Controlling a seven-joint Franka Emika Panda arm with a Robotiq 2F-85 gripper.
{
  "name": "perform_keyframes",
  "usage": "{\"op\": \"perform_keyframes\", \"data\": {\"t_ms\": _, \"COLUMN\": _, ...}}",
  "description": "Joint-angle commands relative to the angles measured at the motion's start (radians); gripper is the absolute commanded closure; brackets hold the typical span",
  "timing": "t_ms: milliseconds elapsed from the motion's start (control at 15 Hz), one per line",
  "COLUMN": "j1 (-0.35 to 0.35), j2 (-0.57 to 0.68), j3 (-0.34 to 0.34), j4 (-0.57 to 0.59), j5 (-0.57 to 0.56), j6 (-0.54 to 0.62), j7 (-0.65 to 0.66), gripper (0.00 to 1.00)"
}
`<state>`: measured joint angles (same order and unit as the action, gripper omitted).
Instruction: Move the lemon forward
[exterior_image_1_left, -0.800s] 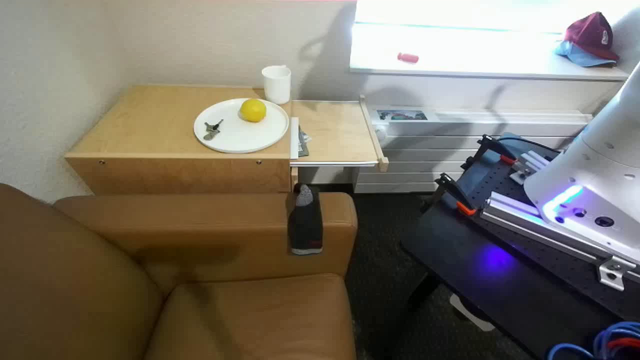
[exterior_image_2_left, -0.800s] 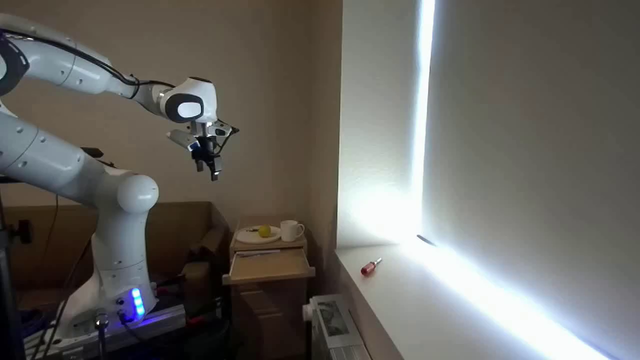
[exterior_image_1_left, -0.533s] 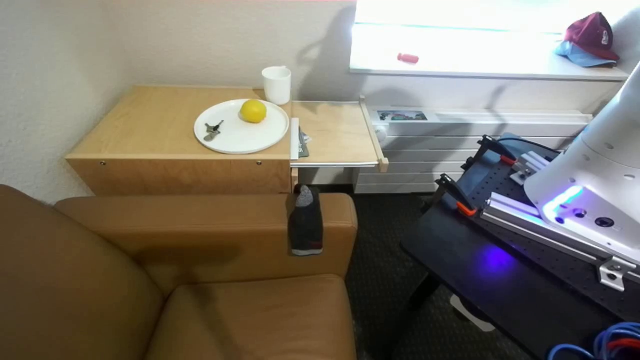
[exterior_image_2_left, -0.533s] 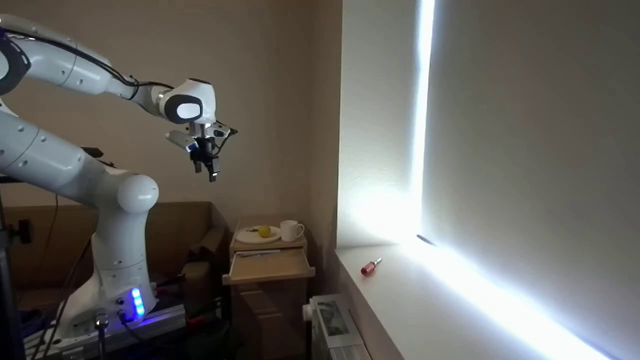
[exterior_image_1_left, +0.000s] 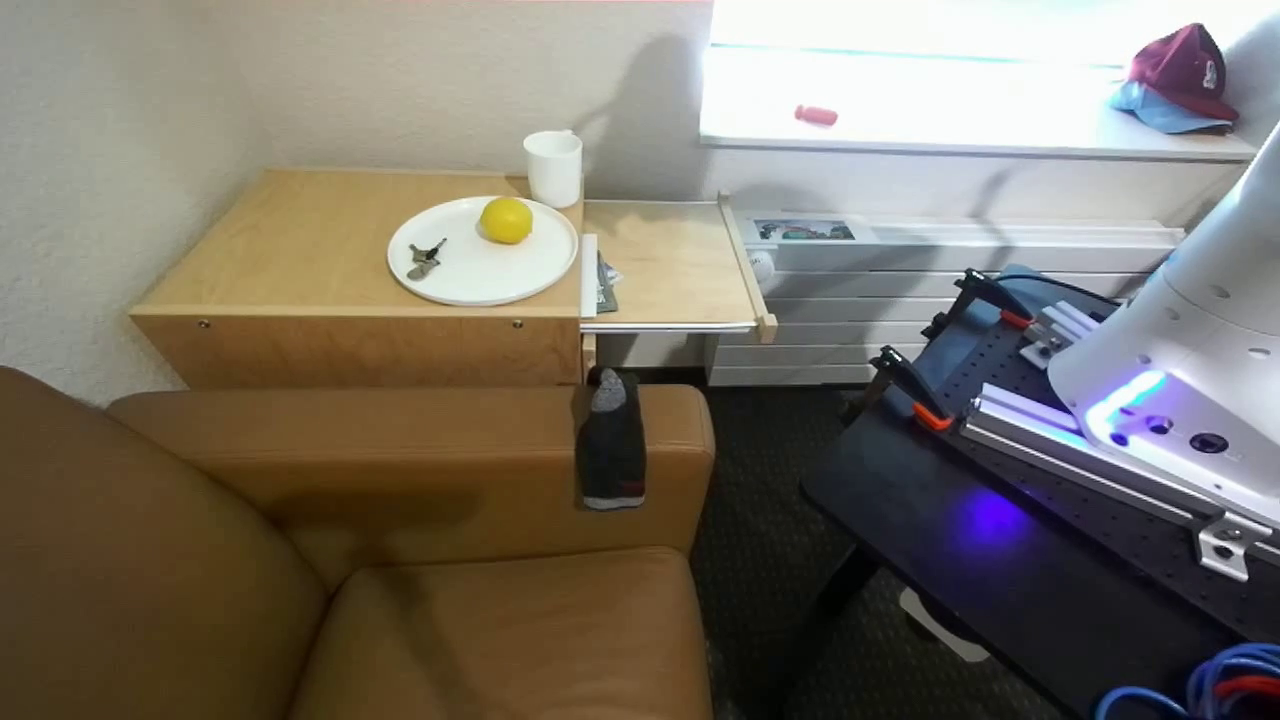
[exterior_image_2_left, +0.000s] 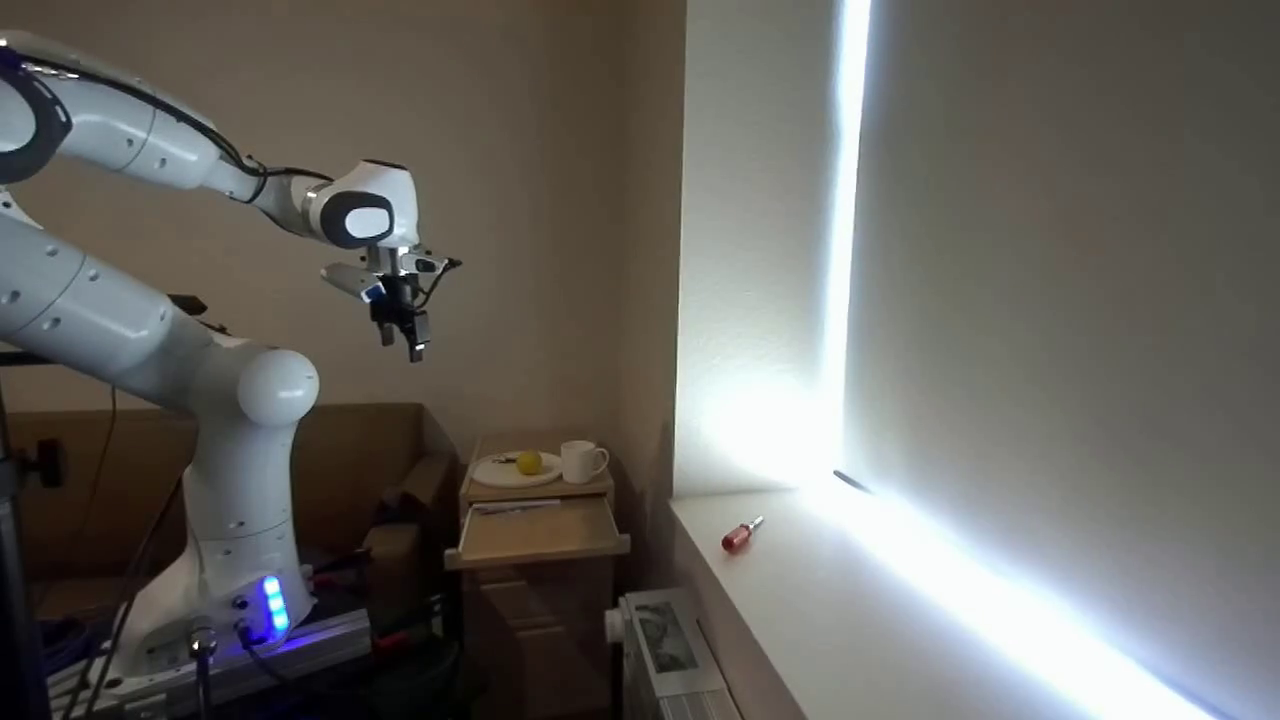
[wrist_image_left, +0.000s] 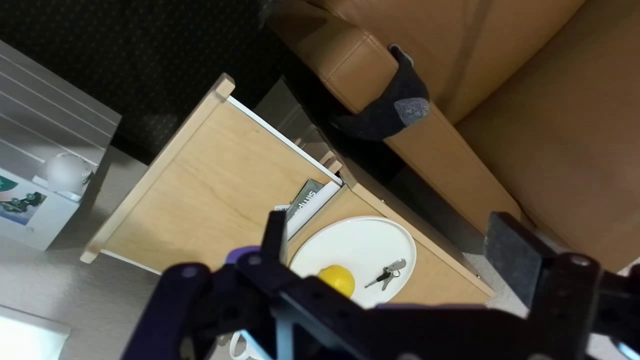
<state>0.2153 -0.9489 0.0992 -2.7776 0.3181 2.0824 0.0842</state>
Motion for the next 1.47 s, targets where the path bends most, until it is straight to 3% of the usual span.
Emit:
{"op": "perform_keyframes", "data": {"t_ms": 0, "j1": -0.017, "j2": 0.084, "j3": 0.054, "j4": 0.001, "j5": -0.021, "j6": 0.040, "j7": 0.019, "gripper": 0.00}}
{"op": "perform_keyframes", "data": {"t_ms": 333, "j1": 0.000, "j2": 0.365, "j3": 0.313, "j4": 0.012, "j5": -0.056, "j6": 0.302, "j7": 0.233, "gripper": 0.00}}
{"op": "perform_keyframes", "data": {"t_ms": 533, "j1": -0.059, "j2": 0.529, "j3": 0.435, "j4": 0.076, "j5": -0.155, "j6": 0.445, "j7": 0.441, "gripper": 0.00}}
{"op": "perform_keyframes", "data": {"t_ms": 667, "j1": -0.012, "j2": 0.549, "j3": 0.395, "j4": 0.109, "j5": -0.128, "j6": 0.432, "j7": 0.498, "gripper": 0.00}}
{"op": "perform_keyframes", "data": {"t_ms": 733, "j1": 0.007, "j2": 0.504, "j3": 0.391, "j4": 0.055, "j5": -0.157, "j6": 0.439, "j7": 0.490, "gripper": 0.00}}
{"op": "perform_keyframes", "data": {"t_ms": 933, "j1": 0.008, "j2": 0.542, "j3": 0.378, "j4": 0.098, "j5": -0.153, "j6": 0.438, "j7": 0.505, "gripper": 0.00}}
{"op": "perform_keyframes", "data": {"t_ms": 1067, "j1": -0.080, "j2": 0.619, "j3": 0.453, "j4": 0.122, "j5": -0.289, "j6": 0.438, "j7": 0.618, "gripper": 0.00}}
{"op": "perform_keyframes", "data": {"t_ms": 1133, "j1": -0.211, "j2": 0.659, "j3": 0.579, "j4": 0.148, "j5": -0.340, "j6": 0.478, "j7": 0.737, "gripper": 0.00}}
{"op": "perform_keyframes", "data": {"t_ms": 1400, "j1": -0.475, "j2": 0.762, "j3": 0.832, "j4": 0.302, "j5": -0.478, "j6": 0.407, "j7": 1.089, "gripper": 0.00}}
